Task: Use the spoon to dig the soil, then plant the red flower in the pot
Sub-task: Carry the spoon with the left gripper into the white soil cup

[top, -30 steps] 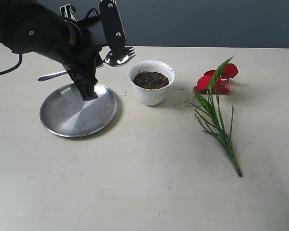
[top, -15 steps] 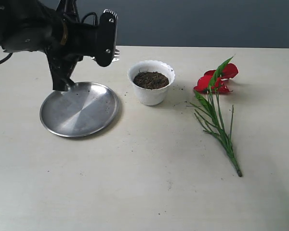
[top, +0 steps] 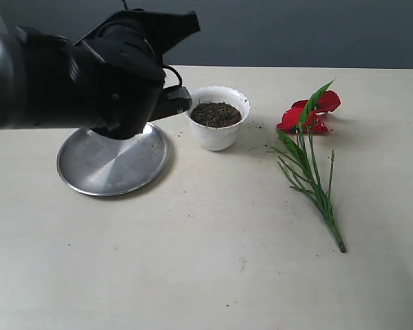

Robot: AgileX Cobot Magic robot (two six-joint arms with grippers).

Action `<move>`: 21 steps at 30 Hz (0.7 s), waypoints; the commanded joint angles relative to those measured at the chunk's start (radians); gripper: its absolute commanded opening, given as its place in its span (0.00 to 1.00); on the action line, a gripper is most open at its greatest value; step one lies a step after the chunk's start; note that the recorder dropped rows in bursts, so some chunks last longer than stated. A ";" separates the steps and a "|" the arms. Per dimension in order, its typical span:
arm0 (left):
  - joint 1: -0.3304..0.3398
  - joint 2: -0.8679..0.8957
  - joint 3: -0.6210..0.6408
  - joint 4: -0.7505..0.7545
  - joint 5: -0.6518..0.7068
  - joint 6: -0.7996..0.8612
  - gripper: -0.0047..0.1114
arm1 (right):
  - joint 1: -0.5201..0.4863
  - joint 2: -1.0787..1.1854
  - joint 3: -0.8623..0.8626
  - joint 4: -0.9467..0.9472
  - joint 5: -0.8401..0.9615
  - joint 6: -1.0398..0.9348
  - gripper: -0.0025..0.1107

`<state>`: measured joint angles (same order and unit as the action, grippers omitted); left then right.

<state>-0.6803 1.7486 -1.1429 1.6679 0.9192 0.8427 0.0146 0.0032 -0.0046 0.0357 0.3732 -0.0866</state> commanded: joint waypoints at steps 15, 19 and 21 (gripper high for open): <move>-0.079 0.120 -0.073 0.077 -0.120 0.067 0.04 | -0.003 -0.003 0.005 0.000 -0.012 -0.001 0.02; -0.080 0.149 -0.091 0.077 -0.126 0.076 0.04 | -0.003 -0.003 0.005 0.000 -0.012 -0.001 0.02; -0.080 0.165 -0.105 0.077 -0.132 0.076 0.04 | -0.003 -0.003 0.005 0.000 -0.012 -0.001 0.02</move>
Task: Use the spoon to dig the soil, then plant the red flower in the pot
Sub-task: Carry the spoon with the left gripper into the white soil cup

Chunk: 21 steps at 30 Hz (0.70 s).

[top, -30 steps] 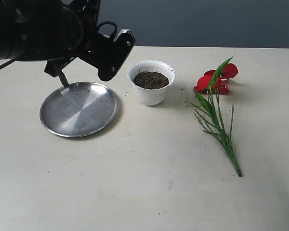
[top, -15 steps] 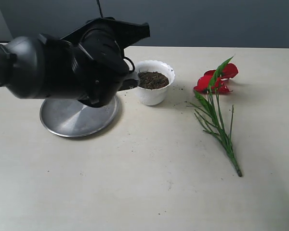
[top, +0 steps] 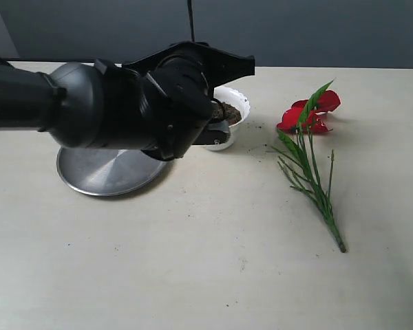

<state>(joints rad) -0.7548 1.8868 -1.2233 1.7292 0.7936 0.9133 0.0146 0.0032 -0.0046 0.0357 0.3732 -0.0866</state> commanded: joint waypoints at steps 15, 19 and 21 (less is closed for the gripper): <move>-0.006 0.068 -0.147 0.015 -0.015 0.005 0.04 | -0.003 -0.003 0.005 -0.002 -0.012 -0.001 0.02; -0.004 0.130 -0.183 0.015 -0.016 0.005 0.04 | -0.003 -0.003 0.005 -0.002 -0.012 -0.001 0.02; 0.005 0.154 -0.199 0.015 -0.036 0.001 0.04 | -0.003 -0.003 0.005 -0.002 -0.012 -0.001 0.02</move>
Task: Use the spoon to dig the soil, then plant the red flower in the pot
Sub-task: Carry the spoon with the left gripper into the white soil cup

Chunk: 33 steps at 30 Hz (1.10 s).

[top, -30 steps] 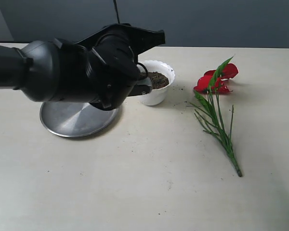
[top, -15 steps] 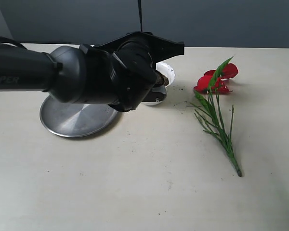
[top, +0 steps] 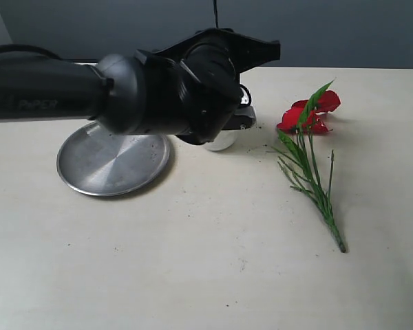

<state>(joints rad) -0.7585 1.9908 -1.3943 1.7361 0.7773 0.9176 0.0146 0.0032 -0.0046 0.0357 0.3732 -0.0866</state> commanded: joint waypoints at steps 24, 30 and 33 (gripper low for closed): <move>0.109 0.162 -0.132 0.008 -0.187 -0.027 0.04 | -0.003 -0.003 0.005 -0.002 -0.012 -0.001 0.02; 0.123 0.192 -0.156 0.008 -0.185 -0.024 0.04 | -0.003 -0.003 0.005 -0.004 -0.012 -0.001 0.02; 0.138 0.204 -0.156 0.008 -0.168 -0.017 0.04 | -0.003 -0.003 0.005 -0.004 -0.012 -0.001 0.02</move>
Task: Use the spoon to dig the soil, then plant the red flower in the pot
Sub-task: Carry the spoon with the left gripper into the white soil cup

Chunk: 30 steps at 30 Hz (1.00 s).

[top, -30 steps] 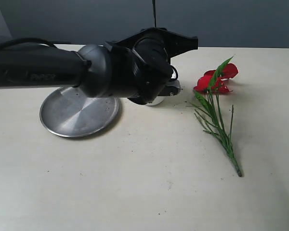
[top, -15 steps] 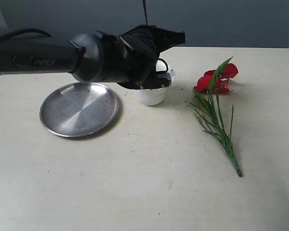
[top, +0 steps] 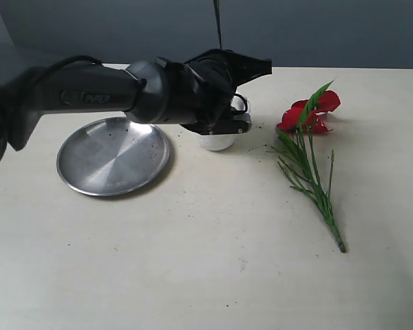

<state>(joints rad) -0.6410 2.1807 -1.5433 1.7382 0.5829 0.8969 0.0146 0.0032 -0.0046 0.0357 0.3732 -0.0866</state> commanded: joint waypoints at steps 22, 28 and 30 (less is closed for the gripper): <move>0.040 0.068 0.008 -0.045 -0.065 0.001 0.04 | -0.003 -0.003 0.005 -0.004 -0.012 -0.001 0.02; -0.007 0.055 0.008 -0.126 -0.059 0.019 0.04 | -0.003 -0.003 0.005 -0.004 -0.012 -0.001 0.02; -0.019 0.052 0.008 -0.137 -0.029 0.053 0.04 | -0.003 -0.003 0.005 -0.004 -0.012 -0.001 0.02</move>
<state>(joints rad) -0.6385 2.2435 -1.5457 1.6324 0.5572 0.9297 0.0146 0.0032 -0.0046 0.0357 0.3732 -0.0866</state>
